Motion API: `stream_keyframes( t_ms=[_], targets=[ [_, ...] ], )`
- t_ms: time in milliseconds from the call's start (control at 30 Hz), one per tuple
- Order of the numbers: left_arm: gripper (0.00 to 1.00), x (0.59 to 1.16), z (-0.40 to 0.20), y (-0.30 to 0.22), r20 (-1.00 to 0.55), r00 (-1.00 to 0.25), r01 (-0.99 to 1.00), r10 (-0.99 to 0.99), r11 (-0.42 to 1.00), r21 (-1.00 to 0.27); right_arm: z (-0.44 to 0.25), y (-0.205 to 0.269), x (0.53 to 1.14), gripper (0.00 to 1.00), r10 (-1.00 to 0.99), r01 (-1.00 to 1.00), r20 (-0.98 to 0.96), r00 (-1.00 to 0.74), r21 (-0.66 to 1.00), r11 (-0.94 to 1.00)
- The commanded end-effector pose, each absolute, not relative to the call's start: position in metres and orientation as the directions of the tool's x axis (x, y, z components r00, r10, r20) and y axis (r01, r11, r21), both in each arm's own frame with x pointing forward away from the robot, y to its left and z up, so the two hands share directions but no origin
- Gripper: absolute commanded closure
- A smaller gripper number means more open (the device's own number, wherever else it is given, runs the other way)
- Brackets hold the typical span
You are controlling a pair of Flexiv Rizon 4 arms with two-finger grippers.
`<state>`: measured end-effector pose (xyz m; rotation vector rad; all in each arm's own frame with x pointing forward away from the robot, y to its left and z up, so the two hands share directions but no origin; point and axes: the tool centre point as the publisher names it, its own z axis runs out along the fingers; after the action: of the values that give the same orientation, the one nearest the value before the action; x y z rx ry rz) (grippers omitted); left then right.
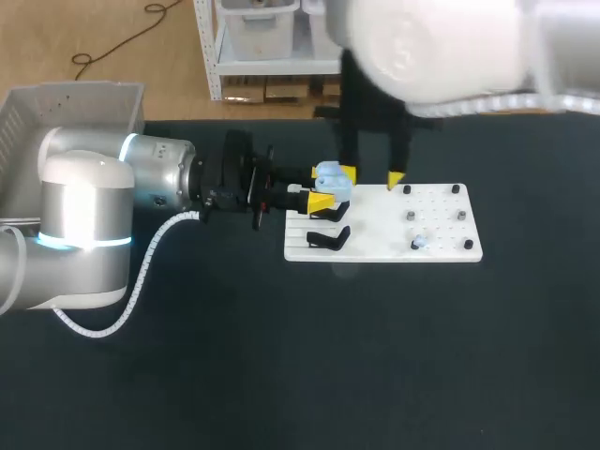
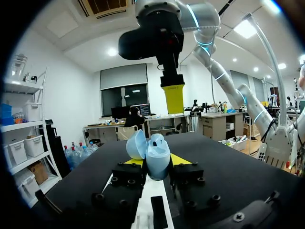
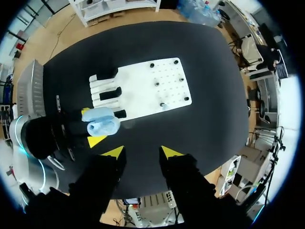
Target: Pick up each earbud case from the left stands, insert the matching earbuds, close the lid, and place the case in the box.
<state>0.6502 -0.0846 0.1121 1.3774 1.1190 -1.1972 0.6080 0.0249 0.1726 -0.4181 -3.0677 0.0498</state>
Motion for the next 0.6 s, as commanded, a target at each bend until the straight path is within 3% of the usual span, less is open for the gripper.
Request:
stream_keyframes(
  t_ms=[33, 400, 600],
  targets=[
    [1.00, 0.650, 0.111, -0.085, -0.994, 0.099, 0.989, 0.046, -0.118, 0.093, 0.171, -0.010, 0.594, 0.54, 0.242, 0.243, 0.025, -0.970, 0.170, 0.955],
    [1.00, 0.650, 0.111, -0.085, -0.994, 0.099, 0.989, 0.046, -0.118, 0.093, 0.133, -0.024, 0.597, 0.49, 0.183, 0.181, -0.008, -0.983, 0.135, 0.974],
    [1.00, 0.650, 0.111, -0.085, -0.994, 0.099, 0.989, 0.046, -0.118, 0.093, 0.107, -0.034, 0.603, 0.54, 0.172, 0.166, -0.103, -0.980, 0.062, 0.984]
  ],
)
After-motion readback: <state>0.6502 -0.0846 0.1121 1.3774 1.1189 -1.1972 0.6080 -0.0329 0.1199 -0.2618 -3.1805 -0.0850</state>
